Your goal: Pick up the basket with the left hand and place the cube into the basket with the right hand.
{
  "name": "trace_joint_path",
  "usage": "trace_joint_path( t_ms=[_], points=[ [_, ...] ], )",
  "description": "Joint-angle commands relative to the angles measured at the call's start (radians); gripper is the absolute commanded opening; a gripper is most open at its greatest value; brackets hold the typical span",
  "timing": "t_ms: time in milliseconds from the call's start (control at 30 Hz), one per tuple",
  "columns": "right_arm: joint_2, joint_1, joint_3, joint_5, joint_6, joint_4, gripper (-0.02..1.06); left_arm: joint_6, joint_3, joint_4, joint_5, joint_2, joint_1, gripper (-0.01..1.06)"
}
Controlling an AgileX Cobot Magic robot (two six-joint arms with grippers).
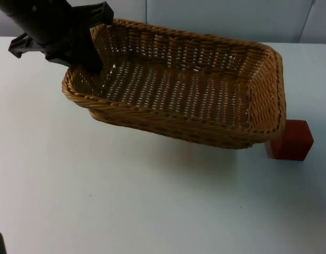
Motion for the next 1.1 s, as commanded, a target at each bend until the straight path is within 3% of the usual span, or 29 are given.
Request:
trace_joint_path(
  t_ms=[0, 233, 333, 367, 533, 567, 733, 933, 1067],
  points=[
    [0.066, 0.0, -0.031, 0.017, -0.018, 0.026, 0.0, -0.007, -0.012, -0.037, -0.008, -0.017, 0.001, 0.0],
    [0.29, 0.0, -0.098, 0.097, -0.018, 0.028, 0.04, -0.007, -0.012, -0.037, -0.008, -0.017, 0.001, 0.0],
    [0.328, 0.0, -0.098, 0.093, -0.009, 0.038, 0.19, -0.007, -0.012, -0.037, -0.008, -0.017, 0.001, 0.0],
    [0.328, 0.0, -0.098, 0.093, -0.009, 0.038, 0.19, -0.007, -0.012, -0.037, -0.008, -0.017, 0.001, 0.0],
    [0.329, 0.0, -0.115, 0.049, 0.134, 0.021, 0.53, -0.007, -0.012, -0.037, -0.012, -0.017, 0.001, 0.0],
    [0.329, 0.0, -0.115, 0.049, 0.134, 0.021, 0.53, -0.007, -0.012, -0.037, -0.012, -0.017, 0.001, 0.0],
    [0.329, 0.0, -0.132, 0.04, 0.297, -0.044, 0.77, -0.007, -0.012, -0.037, -0.036, -0.017, 0.001, 0.0],
    [0.329, 0.0, -0.132, 0.074, 0.379, -0.041, 0.78, -0.007, -0.012, -0.037, -0.094, -0.017, 0.001, 0.0],
    [0.329, 0.0, -0.132, 0.078, 0.377, -0.021, 0.78, -0.007, -0.012, -0.037, -0.129, -0.017, 0.001, 0.0]
  ],
)
